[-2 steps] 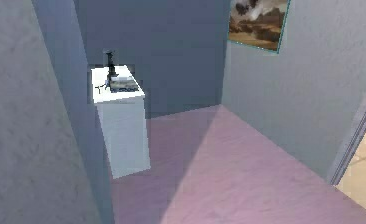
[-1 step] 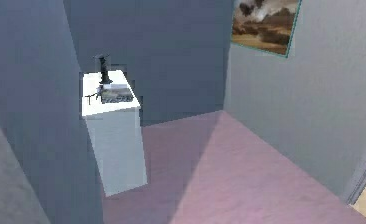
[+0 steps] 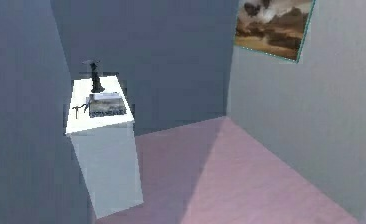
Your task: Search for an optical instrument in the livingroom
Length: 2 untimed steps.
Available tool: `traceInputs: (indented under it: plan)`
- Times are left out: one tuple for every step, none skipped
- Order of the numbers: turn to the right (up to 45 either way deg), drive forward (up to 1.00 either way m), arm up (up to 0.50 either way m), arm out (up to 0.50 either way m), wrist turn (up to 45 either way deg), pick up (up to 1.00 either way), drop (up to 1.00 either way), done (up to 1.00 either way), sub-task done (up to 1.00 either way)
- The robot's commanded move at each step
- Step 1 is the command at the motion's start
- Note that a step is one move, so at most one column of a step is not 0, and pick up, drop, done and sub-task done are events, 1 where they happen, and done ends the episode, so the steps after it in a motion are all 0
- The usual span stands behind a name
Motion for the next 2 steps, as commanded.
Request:
traceInputs:
  plan:
    - [45.0,0.00,0.00,0.00,0.0,0.00,0.00,0.00,0.00]
    - [15.0,0.00,0.00,0.00,0.0,0.00,0.00,0.00,0.00]
